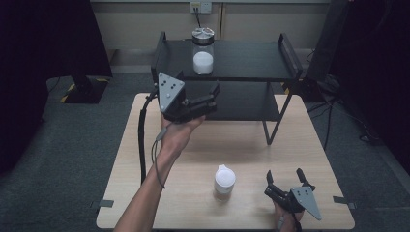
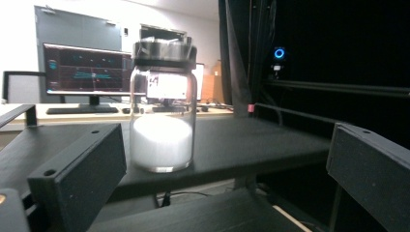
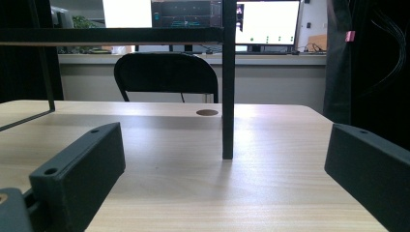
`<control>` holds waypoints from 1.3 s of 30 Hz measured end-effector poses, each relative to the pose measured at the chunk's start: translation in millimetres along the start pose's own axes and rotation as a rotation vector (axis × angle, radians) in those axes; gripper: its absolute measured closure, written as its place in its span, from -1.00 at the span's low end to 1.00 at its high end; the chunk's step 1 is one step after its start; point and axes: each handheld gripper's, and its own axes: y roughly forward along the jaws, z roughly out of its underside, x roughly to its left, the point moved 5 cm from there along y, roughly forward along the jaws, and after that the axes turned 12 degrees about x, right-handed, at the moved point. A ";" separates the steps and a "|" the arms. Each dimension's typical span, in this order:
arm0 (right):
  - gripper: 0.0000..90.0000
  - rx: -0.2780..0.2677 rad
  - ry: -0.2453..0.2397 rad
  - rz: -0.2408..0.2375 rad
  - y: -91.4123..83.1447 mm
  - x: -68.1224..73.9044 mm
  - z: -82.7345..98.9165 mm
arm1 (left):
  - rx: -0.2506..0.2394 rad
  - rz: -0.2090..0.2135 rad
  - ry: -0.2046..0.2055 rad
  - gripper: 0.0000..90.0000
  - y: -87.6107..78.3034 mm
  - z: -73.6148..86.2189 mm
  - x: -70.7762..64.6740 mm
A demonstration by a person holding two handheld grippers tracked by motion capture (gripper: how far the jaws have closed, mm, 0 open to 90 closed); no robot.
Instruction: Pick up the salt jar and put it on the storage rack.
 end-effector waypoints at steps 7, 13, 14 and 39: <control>-1.00 0.000 -0.001 0.000 0.0 0.0 0.0 | 0.005 -0.032 0.045 -1.00 -17.9 31.0 -3.1; -1.00 0.000 -0.001 0.000 0.0 0.0 0.0 | 0.003 -0.084 0.045 -1.00 -28.4 57.8 -7.5; -1.00 0.000 -0.001 0.000 0.0 0.0 0.0 | 0.004 -0.093 0.046 -1.00 -29.9 62.3 -8.4; -1.00 0.000 0.000 0.004 0.0 0.5 0.0 | 0.120 -0.274 -0.035 -1.00 -57.2 185.2 -0.3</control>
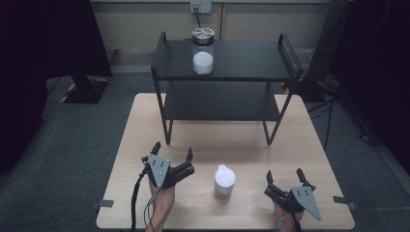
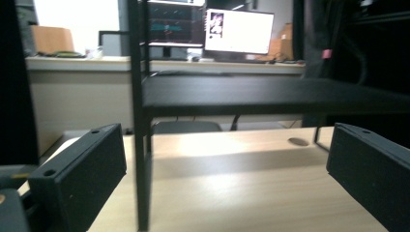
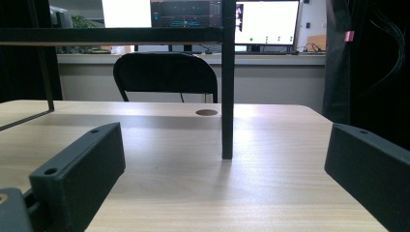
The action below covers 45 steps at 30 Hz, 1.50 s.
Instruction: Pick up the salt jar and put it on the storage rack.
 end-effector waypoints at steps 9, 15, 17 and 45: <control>-1.00 0.000 0.000 0.002 0.0 0.3 0.0 | 0.035 -0.041 0.000 -1.00 -3.8 35.8 8.6; -1.00 0.000 0.001 0.003 0.0 0.5 0.0 | 0.029 -0.051 0.001 -1.00 -1.9 47.2 7.8; -1.00 0.001 0.000 0.004 -0.1 0.5 -0.1 | 0.034 -0.055 -0.004 -1.00 -0.9 51.3 7.9; -1.00 0.000 0.000 0.002 -0.2 0.3 0.1 | -0.020 -0.138 0.020 -1.00 6.3 77.6 0.5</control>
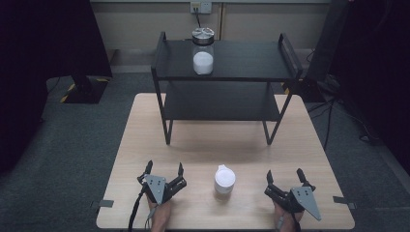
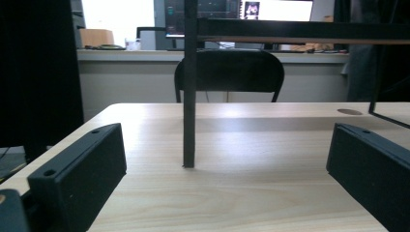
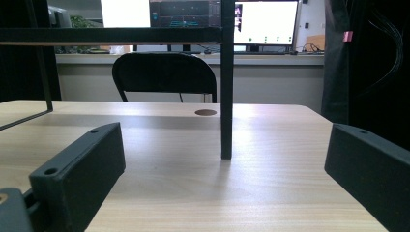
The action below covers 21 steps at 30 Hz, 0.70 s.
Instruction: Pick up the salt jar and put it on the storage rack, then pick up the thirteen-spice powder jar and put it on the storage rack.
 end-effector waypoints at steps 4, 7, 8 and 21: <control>-1.00 0.000 0.001 0.001 -0.1 0.2 0.0 | 0.000 0.004 -0.004 -1.00 0.1 0.1 0.9; -1.00 0.001 0.000 0.003 -0.2 0.5 0.0 | 0.000 0.005 -0.004 -1.00 0.1 0.1 0.9; -1.00 0.000 0.000 0.004 -0.2 0.5 0.0 | 0.000 0.005 -0.004 -1.00 0.1 0.1 0.9; -1.00 0.001 0.001 0.009 0.0 1.2 -0.1 | 0.000 0.005 -0.005 -1.00 0.1 0.0 0.9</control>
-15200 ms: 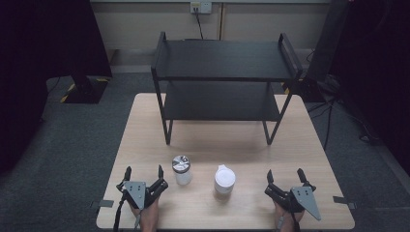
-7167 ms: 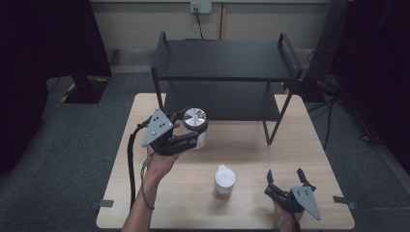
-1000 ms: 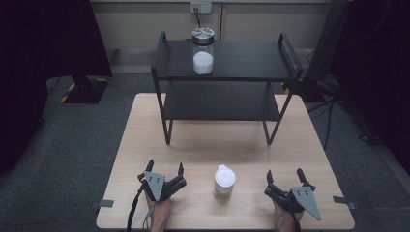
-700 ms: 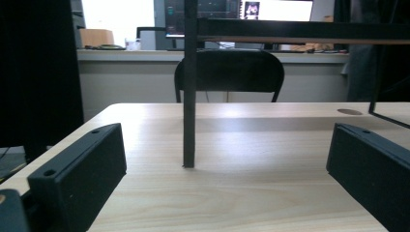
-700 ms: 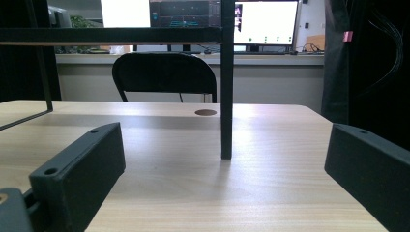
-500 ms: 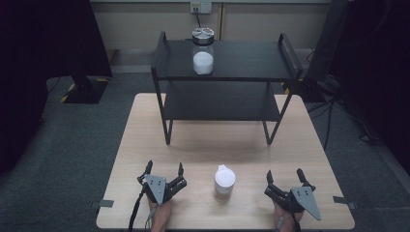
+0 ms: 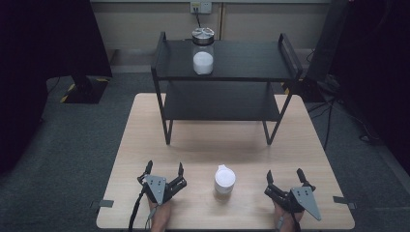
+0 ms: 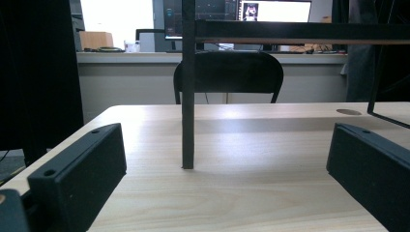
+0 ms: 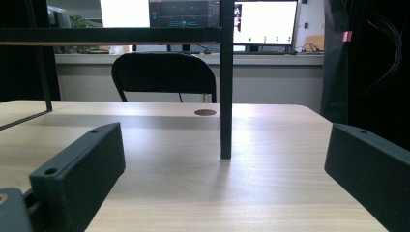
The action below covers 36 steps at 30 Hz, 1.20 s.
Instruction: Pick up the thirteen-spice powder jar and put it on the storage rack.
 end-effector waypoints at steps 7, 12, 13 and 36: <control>-1.00 -0.011 0.005 0.002 0.1 0.0 1.2 | 0.000 0.002 0.000 -1.00 0.0 0.0 0.2; -1.00 -0.016 0.021 -0.039 0.0 -4.4 -3.7 | -0.001 0.004 0.001 -1.00 0.0 0.0 0.5; -1.00 -0.020 0.028 -0.053 -0.9 -4.7 -6.2 | 0.000 0.004 0.001 -1.00 0.0 0.0 0.5; -1.00 -0.095 -0.066 -0.378 -19.9 90.4 -45.8 | 0.000 0.007 0.001 -1.00 0.0 0.0 0.8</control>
